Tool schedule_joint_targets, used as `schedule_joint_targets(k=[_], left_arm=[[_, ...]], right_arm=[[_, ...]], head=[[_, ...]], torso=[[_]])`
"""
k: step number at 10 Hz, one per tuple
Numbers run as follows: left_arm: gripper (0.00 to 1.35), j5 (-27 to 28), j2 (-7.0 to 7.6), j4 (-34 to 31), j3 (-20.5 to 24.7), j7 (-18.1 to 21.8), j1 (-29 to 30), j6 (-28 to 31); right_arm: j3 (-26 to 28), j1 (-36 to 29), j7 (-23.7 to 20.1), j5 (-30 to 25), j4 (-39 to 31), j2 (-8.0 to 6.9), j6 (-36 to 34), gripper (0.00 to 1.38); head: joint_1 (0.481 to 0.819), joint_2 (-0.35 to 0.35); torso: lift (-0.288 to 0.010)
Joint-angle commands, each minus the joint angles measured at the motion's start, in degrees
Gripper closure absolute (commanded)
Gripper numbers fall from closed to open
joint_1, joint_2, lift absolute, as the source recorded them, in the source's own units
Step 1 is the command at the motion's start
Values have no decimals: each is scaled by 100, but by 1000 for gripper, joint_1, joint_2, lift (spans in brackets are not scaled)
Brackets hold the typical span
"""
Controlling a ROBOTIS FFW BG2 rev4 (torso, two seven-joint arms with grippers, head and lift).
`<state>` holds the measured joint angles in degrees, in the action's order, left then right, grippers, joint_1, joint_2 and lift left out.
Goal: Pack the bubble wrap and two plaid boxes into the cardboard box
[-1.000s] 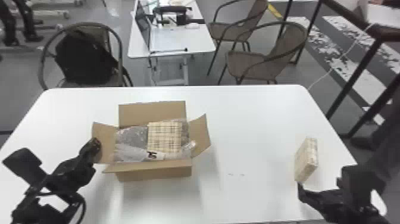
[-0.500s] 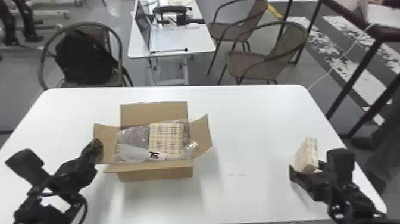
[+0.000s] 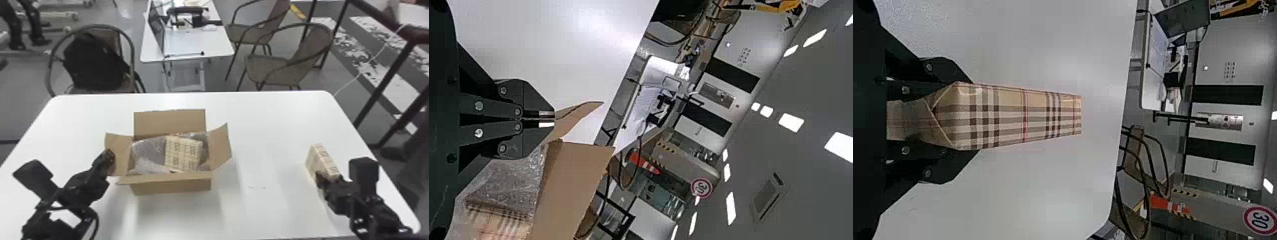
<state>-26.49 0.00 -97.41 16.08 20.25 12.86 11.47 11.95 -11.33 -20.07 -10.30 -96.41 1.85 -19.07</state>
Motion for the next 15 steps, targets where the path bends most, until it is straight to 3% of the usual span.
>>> schedule_joint_targets(k=[1, 4, 5, 8, 9, 11, 15], left_arm=[[1207, -5, -15, 3, 0, 6, -11, -5], [1207, -5, -15, 29, -8, 14, -20, -22], [1207, -5, -15, 47, -8, 23, -29, -22], [1207, -5, -15, 178, -105, 58, -152, -22], [1207, 4, -15, 214, -123, 58, -169, -22], [1207, -5, -15, 240, -140, 67, -196, 4], [1207, -137, -15, 302, -395, 164, -328, 118]], right_arm=[[0, -54, 21, -42, -106, -53, 0, 1027], [-624, -45, 12, 573, -1222, -9, -158, 1027], [-967, 219, -85, 890, -1583, 97, -528, 1027], [-1881, 1475, -1210, 1874, -1644, 598, -1908, 1027], [-2039, 1809, -1667, 2094, -1425, 607, -2233, 1027], [-2153, 2214, -2423, 2472, -686, 466, -2857, 1027], [-2707, 2600, -3179, 2560, 201, 369, -3498, 1027]], head=[[695, -7], [695, 18], [695, 52], [695, 172], [695, 211], [695, 259], [695, 308]], torso=[[-87], [-87], [-87], [-87], [-87], [-87], [-87]])
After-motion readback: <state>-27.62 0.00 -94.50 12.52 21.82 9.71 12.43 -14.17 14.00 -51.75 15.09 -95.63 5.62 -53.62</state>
